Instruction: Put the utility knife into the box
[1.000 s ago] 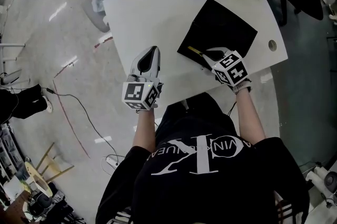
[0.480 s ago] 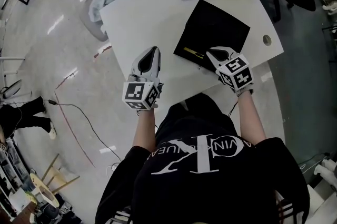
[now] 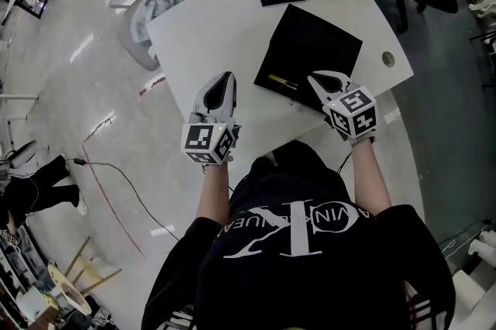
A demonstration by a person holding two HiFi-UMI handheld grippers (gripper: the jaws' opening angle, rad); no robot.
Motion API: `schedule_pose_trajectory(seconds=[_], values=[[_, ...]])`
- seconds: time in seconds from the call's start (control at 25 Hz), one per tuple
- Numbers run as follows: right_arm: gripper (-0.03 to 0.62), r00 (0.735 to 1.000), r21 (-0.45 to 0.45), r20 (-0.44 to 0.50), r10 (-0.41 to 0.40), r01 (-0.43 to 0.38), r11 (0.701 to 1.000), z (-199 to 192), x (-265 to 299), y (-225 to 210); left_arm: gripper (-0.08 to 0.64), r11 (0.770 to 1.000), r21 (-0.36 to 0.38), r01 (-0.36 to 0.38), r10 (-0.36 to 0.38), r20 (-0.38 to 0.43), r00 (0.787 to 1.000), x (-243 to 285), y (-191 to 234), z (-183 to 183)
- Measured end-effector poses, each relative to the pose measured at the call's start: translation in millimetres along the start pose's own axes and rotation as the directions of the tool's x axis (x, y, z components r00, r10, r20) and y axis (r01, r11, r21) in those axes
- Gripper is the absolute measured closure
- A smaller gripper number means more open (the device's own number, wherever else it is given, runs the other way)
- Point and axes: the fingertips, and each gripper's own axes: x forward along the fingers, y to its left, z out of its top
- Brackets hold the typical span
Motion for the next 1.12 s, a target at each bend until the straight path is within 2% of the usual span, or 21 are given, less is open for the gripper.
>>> schedule_pose_trajectory(seconds=[0.12, 0.52, 0.84, 1.12], values=[[0.577, 0.999, 0.044, 0.043, -0.006, 0.004, 0.999, 4.9, -7.0, -4.5, 0.549, 1.000, 0.016, 0.010, -0.010, 0.006, 1.000, 0.2, -1.8, 0.7], [0.577, 0.986, 0.072, 0.159, -0.049, 0.038, 0.997, 23.8, -29.2, -16.5, 0.549, 1.000, 0.018, 0.001, -0.001, 0.025, 1.000, 1.2, -1.5, 15.8], [0.577, 0.964, 0.078, 0.249, -0.096, 0.079, 0.994, 40.3, -44.8, -24.9, 0.549, 0.999, 0.036, 0.008, -0.009, 0.032, 0.999, 1.9, -1.5, 24.7], [0.577, 0.927, 0.061, 0.337, -0.166, 0.155, 0.986, 59.2, -63.2, -31.7, 0.549, 0.998, 0.057, 0.007, -0.010, 0.051, 0.999, 2.8, -4.5, 36.4]])
